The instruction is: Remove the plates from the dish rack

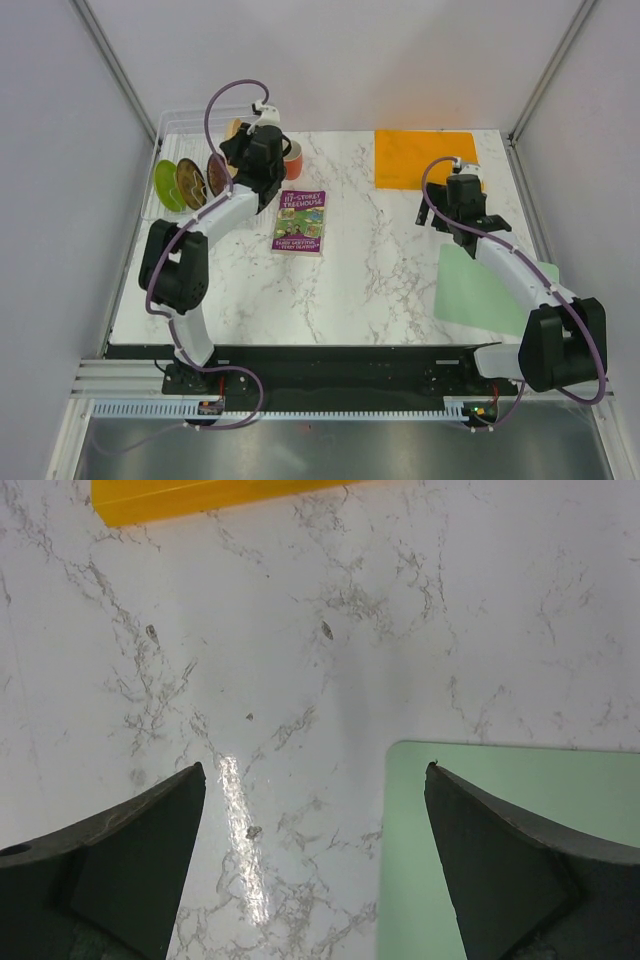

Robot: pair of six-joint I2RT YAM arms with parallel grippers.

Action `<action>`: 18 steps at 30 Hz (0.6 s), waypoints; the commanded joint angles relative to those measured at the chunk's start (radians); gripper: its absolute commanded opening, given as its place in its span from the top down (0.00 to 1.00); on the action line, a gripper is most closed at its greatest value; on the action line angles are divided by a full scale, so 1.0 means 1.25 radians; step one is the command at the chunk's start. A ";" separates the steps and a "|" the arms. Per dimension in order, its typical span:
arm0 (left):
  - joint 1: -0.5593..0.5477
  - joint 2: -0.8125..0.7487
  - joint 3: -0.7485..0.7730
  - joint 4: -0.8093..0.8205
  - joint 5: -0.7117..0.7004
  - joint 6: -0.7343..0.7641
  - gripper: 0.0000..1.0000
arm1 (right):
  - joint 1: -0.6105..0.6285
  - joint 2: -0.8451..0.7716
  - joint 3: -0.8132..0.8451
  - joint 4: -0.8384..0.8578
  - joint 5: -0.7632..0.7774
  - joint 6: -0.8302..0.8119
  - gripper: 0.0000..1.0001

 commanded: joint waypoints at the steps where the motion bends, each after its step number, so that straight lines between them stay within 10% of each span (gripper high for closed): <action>1: -0.034 0.008 0.042 0.251 -0.084 0.206 0.98 | -0.002 -0.009 0.040 -0.003 0.001 0.005 0.02; 14: -0.097 -0.202 0.117 -0.241 0.009 -0.112 0.98 | -0.002 -0.085 0.052 -0.011 -0.053 0.000 0.02; 18: -0.104 -0.279 0.112 -0.439 0.295 -0.307 0.98 | -0.002 -0.107 0.054 0.020 -0.135 0.025 0.02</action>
